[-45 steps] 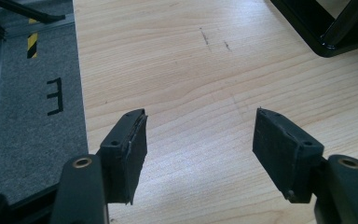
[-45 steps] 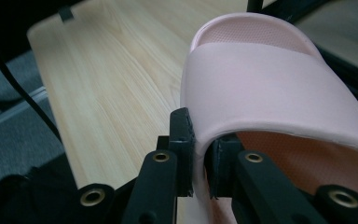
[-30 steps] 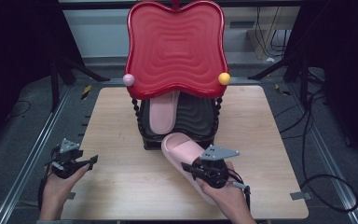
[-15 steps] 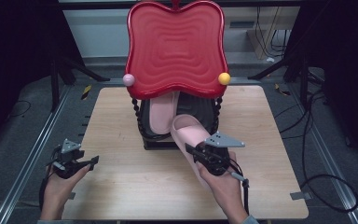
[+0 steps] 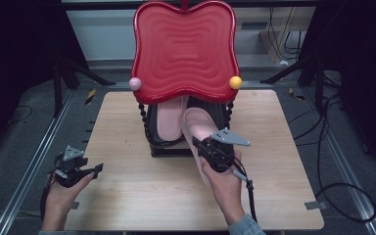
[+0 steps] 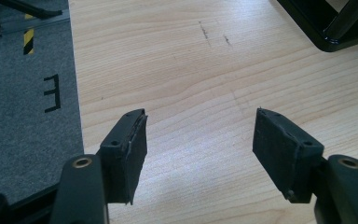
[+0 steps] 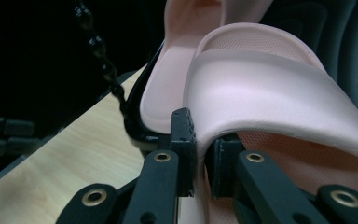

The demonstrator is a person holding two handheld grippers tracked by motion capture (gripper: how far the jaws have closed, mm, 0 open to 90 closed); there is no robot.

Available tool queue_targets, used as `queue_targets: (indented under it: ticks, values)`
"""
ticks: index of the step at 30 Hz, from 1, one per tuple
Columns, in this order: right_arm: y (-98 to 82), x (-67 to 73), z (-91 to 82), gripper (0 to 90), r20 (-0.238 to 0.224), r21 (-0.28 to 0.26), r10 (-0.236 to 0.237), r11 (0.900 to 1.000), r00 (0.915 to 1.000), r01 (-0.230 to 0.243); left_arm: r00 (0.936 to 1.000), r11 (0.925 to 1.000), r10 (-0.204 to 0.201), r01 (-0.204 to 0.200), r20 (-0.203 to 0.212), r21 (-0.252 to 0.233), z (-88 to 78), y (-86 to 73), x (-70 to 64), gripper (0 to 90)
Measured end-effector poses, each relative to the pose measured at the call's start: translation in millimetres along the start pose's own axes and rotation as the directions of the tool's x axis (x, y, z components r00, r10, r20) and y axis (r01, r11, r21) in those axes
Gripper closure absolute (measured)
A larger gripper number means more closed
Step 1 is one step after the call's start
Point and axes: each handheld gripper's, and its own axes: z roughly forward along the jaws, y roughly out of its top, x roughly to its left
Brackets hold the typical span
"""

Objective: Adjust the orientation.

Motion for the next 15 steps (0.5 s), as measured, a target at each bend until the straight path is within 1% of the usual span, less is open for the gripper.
queue_targets:
  ticks: [3, 9, 15]
  values:
    - [0.3, 0.7, 3.4, 82.5, 0.022, -0.021, 0.010, 1.000, 0.9997, -0.009, 1.0000, 1.0000, -0.006, 0.006, 0.001, -0.004, -0.3, 0.0, 0.4, 34.9]
    - [3.5, 4.0, 11.7, 82.1, 0.036, -0.036, 0.021, 0.999, 0.9991, -0.020, 1.0000, 1.0000, -0.006, 0.006, 0.002, -0.005, -0.4, 0.1, 0.5, 34.9]
    - [5.7, 5.3, 18.5, 82.1, 0.063, -0.059, 0.037, 0.998, 0.9974, -0.033, 1.0000, 1.0000, -0.005, 0.005, 0.000, -0.007, -1.9, 0.4, 2.2, 34.9]
